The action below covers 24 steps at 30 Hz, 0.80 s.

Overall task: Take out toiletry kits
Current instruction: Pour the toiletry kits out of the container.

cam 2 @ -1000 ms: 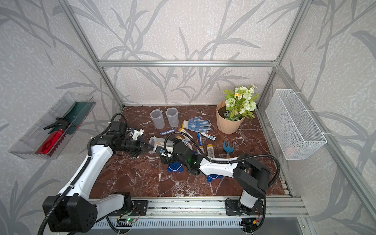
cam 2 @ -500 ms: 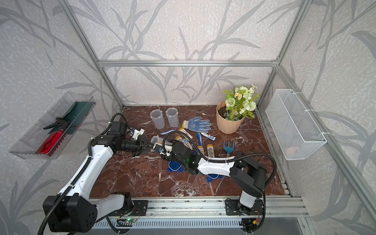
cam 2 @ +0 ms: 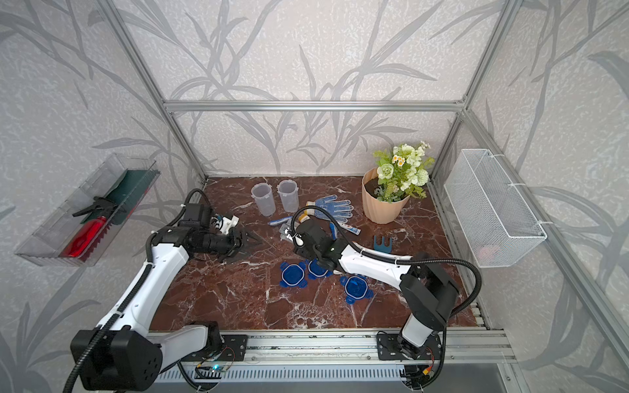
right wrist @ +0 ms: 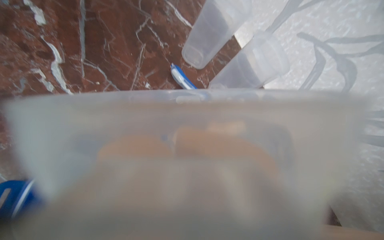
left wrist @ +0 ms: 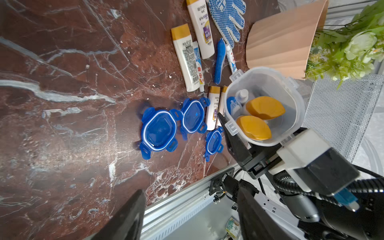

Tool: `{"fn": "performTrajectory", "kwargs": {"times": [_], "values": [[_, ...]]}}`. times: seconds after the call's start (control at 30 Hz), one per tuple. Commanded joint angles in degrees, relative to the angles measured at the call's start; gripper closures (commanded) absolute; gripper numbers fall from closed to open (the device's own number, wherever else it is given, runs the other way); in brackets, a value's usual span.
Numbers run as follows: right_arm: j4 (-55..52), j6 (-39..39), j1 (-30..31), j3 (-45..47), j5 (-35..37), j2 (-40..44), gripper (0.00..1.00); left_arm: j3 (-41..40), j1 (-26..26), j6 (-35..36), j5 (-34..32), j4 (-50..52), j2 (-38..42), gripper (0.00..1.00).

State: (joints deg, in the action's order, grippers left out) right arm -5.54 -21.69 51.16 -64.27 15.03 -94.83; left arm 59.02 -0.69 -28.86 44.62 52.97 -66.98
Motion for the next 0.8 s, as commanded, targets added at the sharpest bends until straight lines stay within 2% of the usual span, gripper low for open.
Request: {"fn": "performTrajectory", "kwargs": {"times": [0.0,0.13,0.3,0.57,0.77], "values": [[-11.74,2.13,-3.73,-5.24,1.94,-1.33,0.55,0.61,0.16,1.35,-3.97,1.70,0.66,0.27],[-20.35,-1.24,-4.58,-10.00,8.45,-5.34,0.56,0.82,0.34,1.31,-7.20,2.01,1.52,0.20],[-30.41,-3.62,-4.88,-15.14,14.50,-9.92,0.56,0.53,0.43,1.36,-7.06,1.53,0.96,0.18],[-37.64,-6.23,-4.93,-19.30,17.02,-14.41,0.52,-0.22,0.51,1.24,-6.83,1.17,0.80,0.18],[-44.35,-7.15,-4.76,-26.28,16.81,-19.82,0.51,-0.48,0.61,0.93,-6.84,1.00,0.80,0.18]]}}
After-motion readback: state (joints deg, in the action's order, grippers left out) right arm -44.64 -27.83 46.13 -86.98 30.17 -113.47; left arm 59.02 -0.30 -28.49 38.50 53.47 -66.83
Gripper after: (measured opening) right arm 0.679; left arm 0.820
